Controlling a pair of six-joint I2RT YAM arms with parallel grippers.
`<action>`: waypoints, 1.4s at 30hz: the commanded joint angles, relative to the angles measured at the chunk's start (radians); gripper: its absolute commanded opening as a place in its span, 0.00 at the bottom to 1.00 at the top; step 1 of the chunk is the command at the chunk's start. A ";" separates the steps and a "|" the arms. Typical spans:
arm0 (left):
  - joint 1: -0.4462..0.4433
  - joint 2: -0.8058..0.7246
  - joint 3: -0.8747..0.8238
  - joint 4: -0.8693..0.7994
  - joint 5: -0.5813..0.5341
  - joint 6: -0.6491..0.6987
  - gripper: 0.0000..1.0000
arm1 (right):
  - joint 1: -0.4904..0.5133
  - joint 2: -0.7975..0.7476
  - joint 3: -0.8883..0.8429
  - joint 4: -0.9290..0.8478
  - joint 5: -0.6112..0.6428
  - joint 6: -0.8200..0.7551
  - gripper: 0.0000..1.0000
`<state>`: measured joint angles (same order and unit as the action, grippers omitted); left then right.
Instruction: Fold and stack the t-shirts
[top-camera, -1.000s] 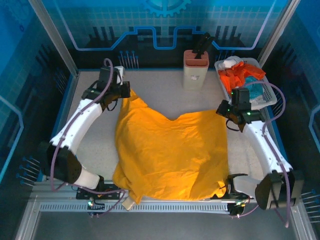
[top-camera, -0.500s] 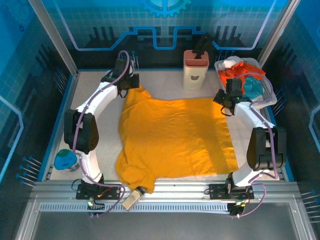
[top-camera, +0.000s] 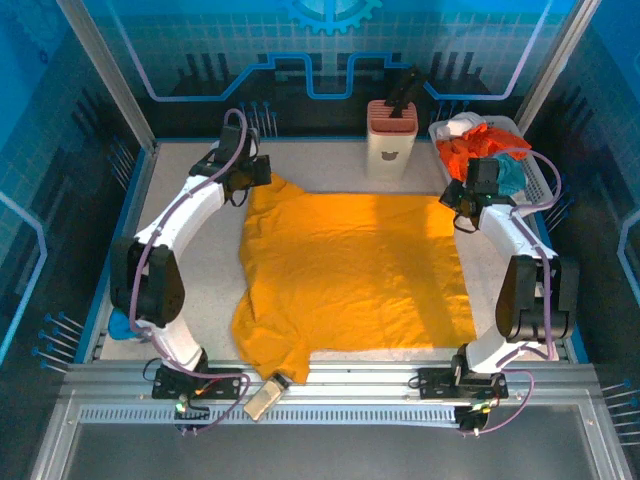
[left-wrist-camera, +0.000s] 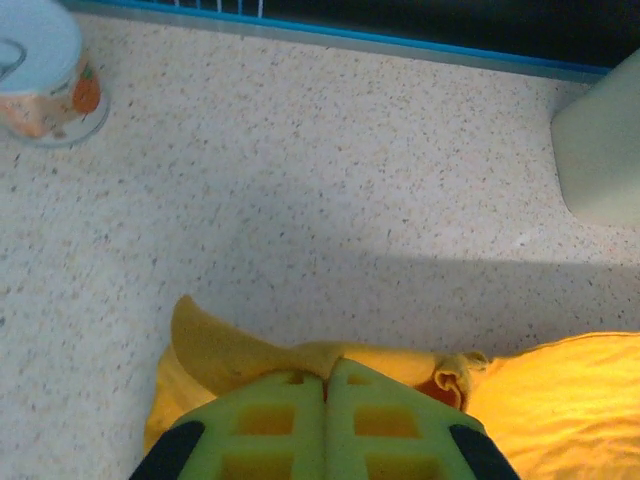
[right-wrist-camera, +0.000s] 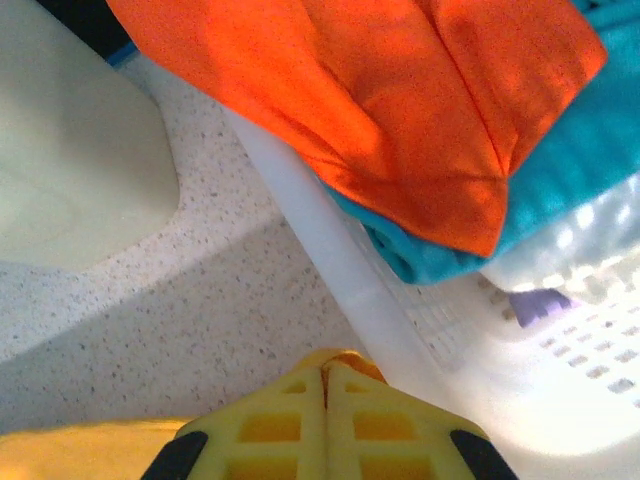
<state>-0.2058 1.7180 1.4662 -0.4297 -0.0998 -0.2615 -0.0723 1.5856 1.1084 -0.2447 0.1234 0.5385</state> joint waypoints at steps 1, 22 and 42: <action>-0.007 -0.085 -0.079 -0.014 -0.023 -0.070 0.00 | -0.029 -0.026 -0.022 -0.069 -0.002 0.013 0.00; -0.126 -0.459 -0.535 -0.084 -0.070 -0.316 0.00 | -0.071 -0.121 -0.178 -0.279 0.015 0.043 0.00; -0.160 -0.592 -0.736 -0.136 -0.075 -0.475 0.00 | -0.090 -0.092 -0.276 -0.289 0.029 0.070 0.19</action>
<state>-0.3603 1.1347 0.7555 -0.5476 -0.1650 -0.7067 -0.1387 1.4792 0.8429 -0.5030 0.1284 0.5827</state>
